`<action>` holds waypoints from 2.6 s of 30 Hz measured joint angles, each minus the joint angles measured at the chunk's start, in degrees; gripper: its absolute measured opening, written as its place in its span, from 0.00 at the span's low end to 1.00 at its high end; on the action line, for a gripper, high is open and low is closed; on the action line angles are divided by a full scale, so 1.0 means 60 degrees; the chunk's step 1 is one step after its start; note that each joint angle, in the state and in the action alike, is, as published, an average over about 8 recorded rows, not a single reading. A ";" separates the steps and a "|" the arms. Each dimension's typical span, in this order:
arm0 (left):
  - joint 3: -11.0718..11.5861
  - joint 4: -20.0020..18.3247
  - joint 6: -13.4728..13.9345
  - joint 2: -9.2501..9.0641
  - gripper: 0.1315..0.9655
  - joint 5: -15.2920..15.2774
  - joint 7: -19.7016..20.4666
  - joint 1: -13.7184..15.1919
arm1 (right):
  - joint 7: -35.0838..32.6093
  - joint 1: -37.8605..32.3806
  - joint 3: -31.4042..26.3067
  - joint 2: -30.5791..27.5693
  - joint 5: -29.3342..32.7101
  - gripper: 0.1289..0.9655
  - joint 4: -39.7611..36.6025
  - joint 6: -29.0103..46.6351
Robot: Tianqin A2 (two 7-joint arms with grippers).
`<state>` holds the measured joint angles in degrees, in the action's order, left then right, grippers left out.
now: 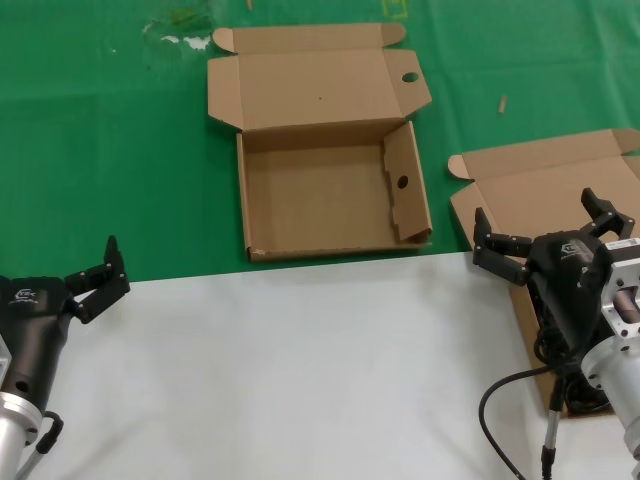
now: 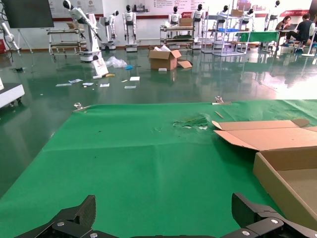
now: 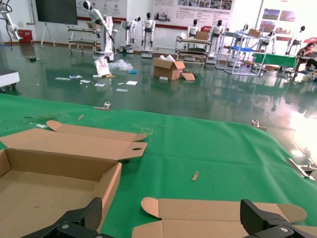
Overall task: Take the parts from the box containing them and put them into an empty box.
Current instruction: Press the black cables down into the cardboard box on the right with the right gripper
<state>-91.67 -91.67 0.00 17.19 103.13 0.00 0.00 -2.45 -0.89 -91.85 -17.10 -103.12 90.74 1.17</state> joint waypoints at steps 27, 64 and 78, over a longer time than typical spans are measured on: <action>0.0000 0.0000 0.0000 0.0000 1.00 0.0000 0.0000 0.0000 | -0.2415 0.1152 0.1306 -0.0883 -0.0342 1.00 0.0946 0.2535; 0.0000 0.0000 0.0000 0.0000 1.00 -0.0001 0.0001 0.0000 | -0.3181 -0.0321 -0.0119 -0.6813 0.2344 0.98 -0.1430 0.6314; 0.0000 0.0000 0.0000 0.0000 1.00 -0.0001 0.0001 0.0000 | -0.3392 -0.0195 -0.0353 -0.7187 0.1802 0.82 -0.1389 0.6571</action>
<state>-91.68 -91.67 0.00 17.19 103.13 0.01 0.00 -22.80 -2.06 -93.97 -60.22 -92.31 82.41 40.59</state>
